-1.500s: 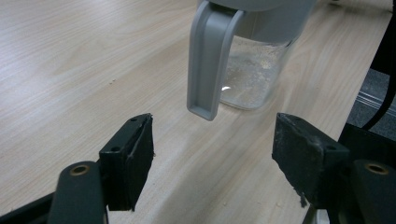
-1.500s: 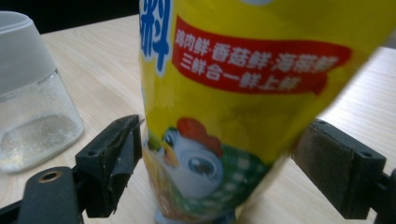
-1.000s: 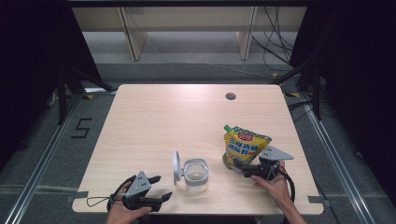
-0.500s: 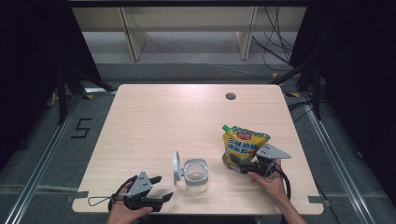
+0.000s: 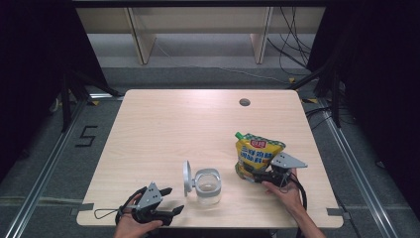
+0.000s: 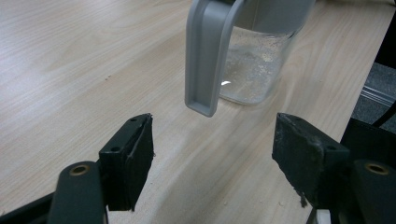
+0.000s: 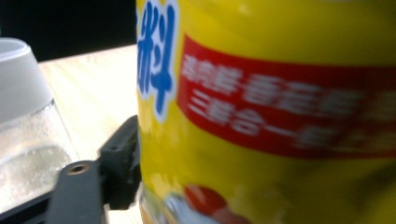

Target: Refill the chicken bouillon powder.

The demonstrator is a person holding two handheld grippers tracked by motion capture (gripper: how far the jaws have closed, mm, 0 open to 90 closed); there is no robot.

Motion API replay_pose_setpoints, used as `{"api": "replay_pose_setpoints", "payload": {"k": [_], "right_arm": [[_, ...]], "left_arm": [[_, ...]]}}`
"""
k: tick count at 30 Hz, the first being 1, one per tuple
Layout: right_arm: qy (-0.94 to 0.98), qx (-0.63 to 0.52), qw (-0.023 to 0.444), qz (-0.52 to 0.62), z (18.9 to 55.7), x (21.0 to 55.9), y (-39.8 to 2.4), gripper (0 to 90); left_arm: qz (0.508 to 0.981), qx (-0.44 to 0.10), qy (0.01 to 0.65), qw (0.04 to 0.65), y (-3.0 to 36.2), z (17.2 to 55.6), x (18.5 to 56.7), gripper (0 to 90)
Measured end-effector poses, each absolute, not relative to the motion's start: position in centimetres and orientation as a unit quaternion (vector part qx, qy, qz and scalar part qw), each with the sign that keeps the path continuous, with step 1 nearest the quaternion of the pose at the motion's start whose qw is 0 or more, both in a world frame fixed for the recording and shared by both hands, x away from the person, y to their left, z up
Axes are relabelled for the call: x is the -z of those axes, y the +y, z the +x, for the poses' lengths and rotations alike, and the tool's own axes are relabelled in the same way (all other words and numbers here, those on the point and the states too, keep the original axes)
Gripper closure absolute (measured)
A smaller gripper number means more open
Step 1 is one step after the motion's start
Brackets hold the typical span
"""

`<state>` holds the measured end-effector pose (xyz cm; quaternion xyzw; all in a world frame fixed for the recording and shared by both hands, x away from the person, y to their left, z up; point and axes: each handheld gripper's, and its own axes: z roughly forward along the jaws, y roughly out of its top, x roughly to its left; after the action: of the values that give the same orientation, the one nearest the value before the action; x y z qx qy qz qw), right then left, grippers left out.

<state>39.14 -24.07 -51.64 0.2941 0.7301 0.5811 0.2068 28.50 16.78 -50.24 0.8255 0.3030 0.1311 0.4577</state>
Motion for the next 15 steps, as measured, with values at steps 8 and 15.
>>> {"api": "replay_pose_setpoints", "payload": {"k": [8, 15], "right_arm": [[0.745, -0.57, 0.222, 0.266, 38.88, 51.11, -23.52, 34.8], [0.738, -0.577, 0.21, 0.279, 38.86, 51.45, -23.56, 32.8]], "left_arm": [[0.829, -0.138, 0.299, 0.451, 16.95, 28.44, 50.16, 29.4], [0.823, -0.131, 0.305, 0.46, 16.61, 28.26, 50.24, 29.4]]}}
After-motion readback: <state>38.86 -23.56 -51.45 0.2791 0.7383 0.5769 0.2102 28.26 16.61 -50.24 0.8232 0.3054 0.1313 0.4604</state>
